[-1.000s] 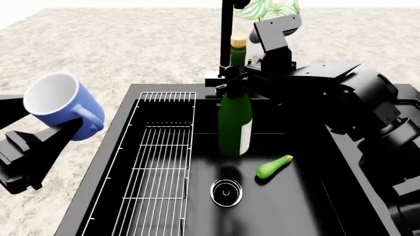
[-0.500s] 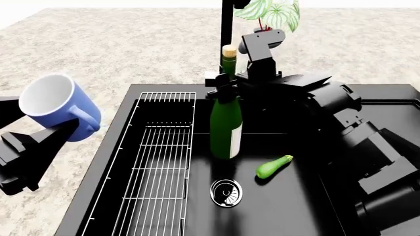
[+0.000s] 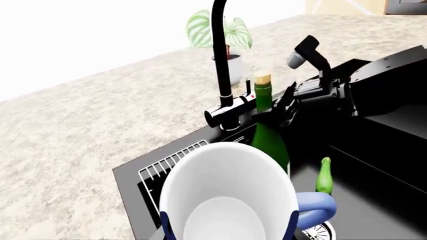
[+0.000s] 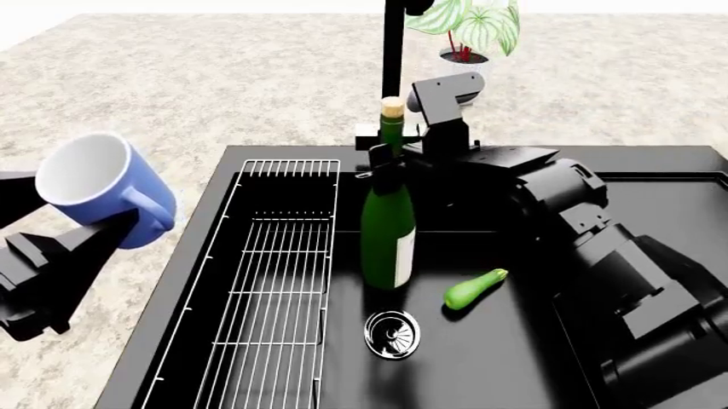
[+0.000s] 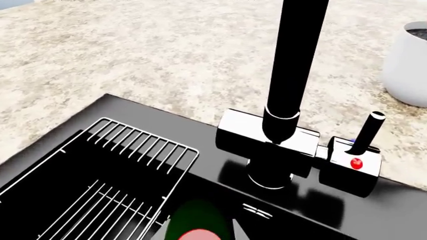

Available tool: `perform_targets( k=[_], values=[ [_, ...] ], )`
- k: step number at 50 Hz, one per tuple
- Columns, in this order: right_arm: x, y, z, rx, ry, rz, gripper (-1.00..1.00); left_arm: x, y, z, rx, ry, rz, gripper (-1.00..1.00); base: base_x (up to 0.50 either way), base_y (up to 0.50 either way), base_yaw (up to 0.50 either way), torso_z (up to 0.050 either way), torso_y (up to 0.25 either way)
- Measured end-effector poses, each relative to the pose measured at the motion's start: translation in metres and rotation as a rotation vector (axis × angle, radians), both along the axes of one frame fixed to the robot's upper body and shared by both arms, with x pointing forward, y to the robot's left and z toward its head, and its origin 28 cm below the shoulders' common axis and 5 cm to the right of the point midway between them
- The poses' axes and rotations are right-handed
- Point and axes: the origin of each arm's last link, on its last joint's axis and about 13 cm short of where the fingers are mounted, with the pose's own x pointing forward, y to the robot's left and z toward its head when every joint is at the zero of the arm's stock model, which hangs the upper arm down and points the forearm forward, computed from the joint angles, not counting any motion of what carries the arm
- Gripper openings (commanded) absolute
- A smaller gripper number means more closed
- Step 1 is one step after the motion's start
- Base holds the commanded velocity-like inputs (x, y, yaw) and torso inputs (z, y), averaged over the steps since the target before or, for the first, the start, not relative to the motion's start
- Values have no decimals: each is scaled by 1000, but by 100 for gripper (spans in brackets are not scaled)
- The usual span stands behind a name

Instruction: Pick the bottle and mug and place them in the sink. Then turn on the water.

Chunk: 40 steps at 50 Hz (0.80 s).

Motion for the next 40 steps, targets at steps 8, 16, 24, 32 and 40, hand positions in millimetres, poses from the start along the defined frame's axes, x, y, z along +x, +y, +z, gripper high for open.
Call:
perform_targets(
  k=[8, 16, 24, 32, 40],
  values=[
    [1, 0, -1, 3, -4, -1, -100, 1, 0, -1, 0, 2, 0, -100, 0, 0, 0, 0, 0],
    [1, 1, -2, 3, -3, 2, 100, 1, 0, -1, 0, 4, -1, -100, 0, 0, 0, 0, 0],
    [1, 1, -4, -3, 4, 10, 100, 1, 0, -2, 0, 5, -1, -100, 0, 0, 0, 0, 0],
    [-1, 0, -3, -13, 5, 15, 100, 0, -1, -2, -1, 4, -1, -100, 0, 0, 0, 0, 0],
    [-8, -8, 4, -34, -3, 10, 100, 1, -1, -1, -2, 3, -4, -100, 0, 0, 0, 0, 0]
  ],
)
